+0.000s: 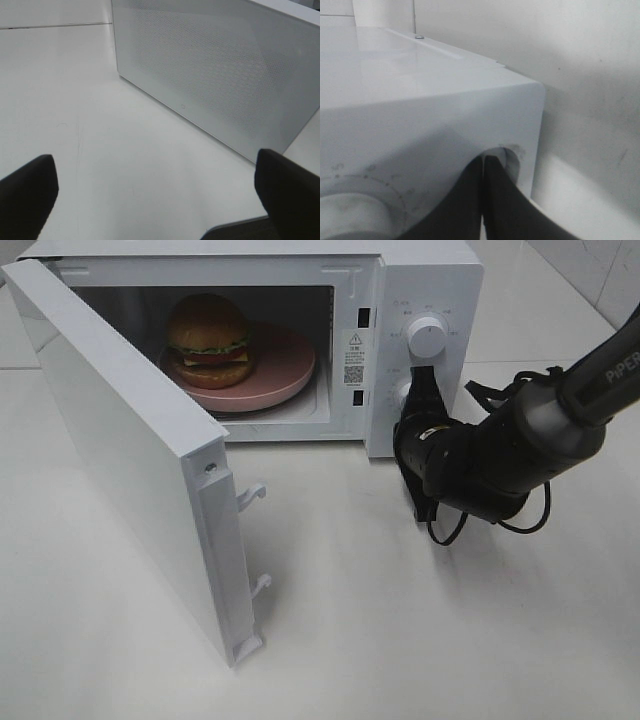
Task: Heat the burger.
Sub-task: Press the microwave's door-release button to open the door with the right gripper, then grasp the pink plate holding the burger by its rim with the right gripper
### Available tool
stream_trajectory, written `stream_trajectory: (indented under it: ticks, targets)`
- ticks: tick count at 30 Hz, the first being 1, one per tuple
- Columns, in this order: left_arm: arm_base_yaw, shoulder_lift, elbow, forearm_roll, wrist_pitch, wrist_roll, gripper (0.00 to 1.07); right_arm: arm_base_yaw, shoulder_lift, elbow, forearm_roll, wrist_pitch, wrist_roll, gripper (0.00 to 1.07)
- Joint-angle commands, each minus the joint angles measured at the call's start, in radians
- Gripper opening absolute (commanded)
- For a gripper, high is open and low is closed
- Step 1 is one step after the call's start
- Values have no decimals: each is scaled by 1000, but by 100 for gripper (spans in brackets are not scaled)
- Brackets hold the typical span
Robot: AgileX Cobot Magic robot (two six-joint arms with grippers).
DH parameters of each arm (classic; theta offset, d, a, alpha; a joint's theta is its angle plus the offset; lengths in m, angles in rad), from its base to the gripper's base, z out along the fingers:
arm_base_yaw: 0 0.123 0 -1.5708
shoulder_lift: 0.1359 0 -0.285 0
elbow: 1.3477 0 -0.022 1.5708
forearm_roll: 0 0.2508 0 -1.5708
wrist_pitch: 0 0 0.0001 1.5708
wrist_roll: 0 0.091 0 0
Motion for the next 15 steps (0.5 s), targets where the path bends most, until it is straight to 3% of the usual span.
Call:
stream_trajectory:
  ticks: [1,15]
  targets:
    - [0,-16,3,-6,0,-4,100,-8,-59,30,-47,-3,-12,0]
    - [0,-16,3,-6,0,-4,100,-8,-201,177,-141,146,-60,0]
